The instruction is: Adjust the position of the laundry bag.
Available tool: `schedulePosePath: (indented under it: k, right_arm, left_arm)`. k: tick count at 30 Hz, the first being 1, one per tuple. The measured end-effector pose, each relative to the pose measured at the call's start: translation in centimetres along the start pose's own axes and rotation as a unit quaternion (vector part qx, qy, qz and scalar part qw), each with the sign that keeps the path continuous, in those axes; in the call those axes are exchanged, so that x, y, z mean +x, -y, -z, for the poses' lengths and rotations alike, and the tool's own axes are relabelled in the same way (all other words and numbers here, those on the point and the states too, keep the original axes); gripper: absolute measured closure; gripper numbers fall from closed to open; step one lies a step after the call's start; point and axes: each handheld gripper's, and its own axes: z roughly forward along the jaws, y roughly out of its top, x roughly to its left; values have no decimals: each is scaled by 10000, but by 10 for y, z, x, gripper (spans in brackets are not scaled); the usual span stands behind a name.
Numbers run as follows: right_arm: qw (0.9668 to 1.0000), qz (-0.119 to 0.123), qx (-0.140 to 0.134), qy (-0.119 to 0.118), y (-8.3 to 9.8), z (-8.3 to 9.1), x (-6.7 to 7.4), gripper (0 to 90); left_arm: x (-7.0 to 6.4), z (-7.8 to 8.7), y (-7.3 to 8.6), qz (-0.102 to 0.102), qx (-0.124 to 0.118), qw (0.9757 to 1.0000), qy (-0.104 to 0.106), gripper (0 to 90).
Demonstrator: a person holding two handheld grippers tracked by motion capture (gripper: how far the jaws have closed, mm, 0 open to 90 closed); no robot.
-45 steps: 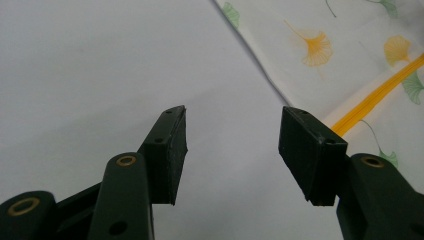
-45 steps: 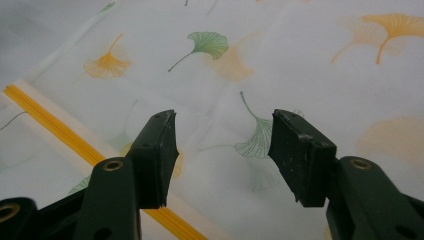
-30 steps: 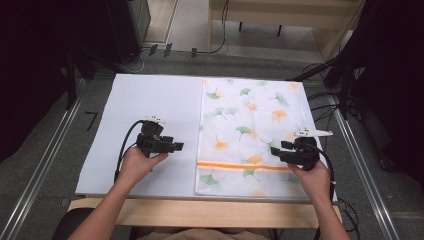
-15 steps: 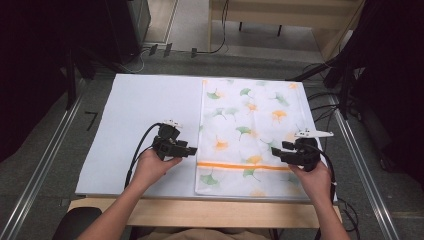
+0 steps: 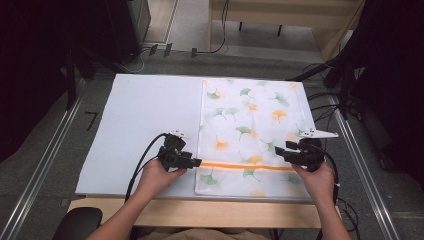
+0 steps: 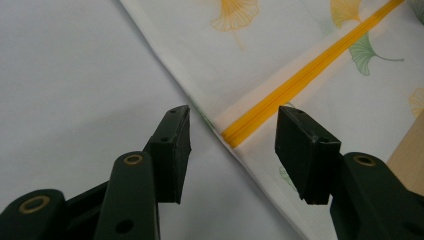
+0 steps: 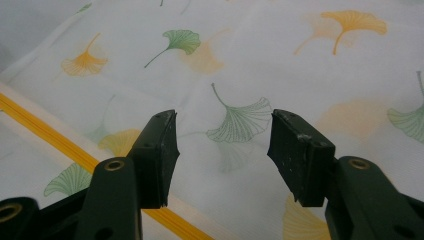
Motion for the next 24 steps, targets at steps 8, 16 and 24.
schedulePosePath:
  k: [8, 16, 24]
  right_arm:
    - [10000, -7, -25, 39, 0, 1, -2, 461]
    - [10000, 10, 4, 56, -1, -1, -2, 461]
    - [10000, 21, 5, 63, -1, -1, -1, 462]
  left_arm:
    - [-7, -10, 12, 52, 191, 9998, -36, 492]
    - [-12, -15, 14, 177, 125, 9997, 103, 522]
    - [-22, -18, 14, -143, 88, 9993, -334, 652]
